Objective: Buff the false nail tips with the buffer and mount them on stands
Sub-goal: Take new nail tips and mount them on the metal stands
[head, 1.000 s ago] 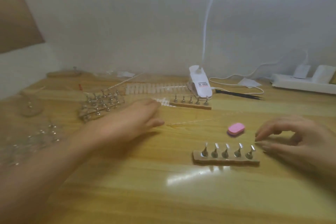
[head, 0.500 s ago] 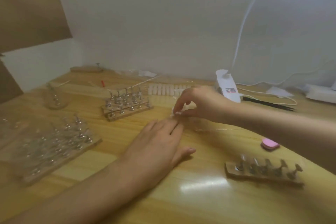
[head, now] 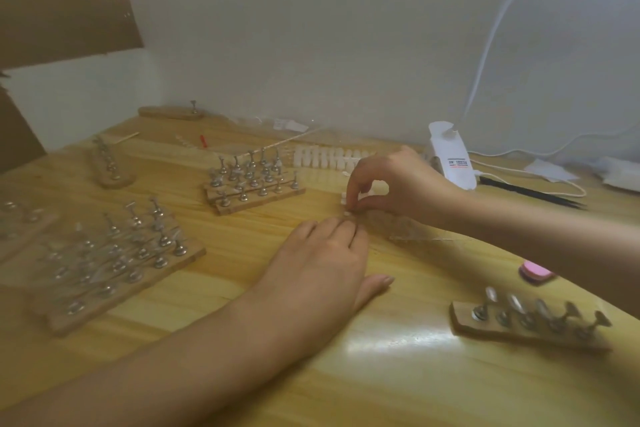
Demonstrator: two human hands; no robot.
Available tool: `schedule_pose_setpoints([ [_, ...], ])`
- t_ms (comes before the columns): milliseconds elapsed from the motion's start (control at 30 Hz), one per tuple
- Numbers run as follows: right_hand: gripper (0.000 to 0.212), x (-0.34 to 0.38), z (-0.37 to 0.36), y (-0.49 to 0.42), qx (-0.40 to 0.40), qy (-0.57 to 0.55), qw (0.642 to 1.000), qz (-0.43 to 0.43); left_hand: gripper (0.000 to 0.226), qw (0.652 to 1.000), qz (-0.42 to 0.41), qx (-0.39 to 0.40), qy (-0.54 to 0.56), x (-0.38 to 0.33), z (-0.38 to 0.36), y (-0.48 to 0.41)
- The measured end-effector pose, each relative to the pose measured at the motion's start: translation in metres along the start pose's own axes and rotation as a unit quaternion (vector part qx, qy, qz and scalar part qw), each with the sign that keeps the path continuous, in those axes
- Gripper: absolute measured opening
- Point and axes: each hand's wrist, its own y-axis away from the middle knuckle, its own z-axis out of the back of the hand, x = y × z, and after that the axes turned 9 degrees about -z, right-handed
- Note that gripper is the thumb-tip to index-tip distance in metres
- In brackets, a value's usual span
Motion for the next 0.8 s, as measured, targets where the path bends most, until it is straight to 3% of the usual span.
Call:
schedule_pose_setpoints([
  [133, 0.006, 0.004, 0.003, -0.003, 0.006, -0.007, 1.000, -0.018, 0.079, 1.000, -0.002, -0.010, 0.010, 0.001, 0.001, 0.000],
  [567, 0.006, 0.029, 0.006, -0.020, 0.011, 0.127, 0.989, -0.078, 0.081, 1.000, -0.002, -0.010, 0.000, -0.001, 0.002, -0.001],
  [800, 0.005, 0.029, 0.007, -0.020, 0.017, 0.090, 0.991, -0.100, 0.094, 0.999, -0.013, -0.024, -0.017, 0.001, 0.001, -0.001],
])
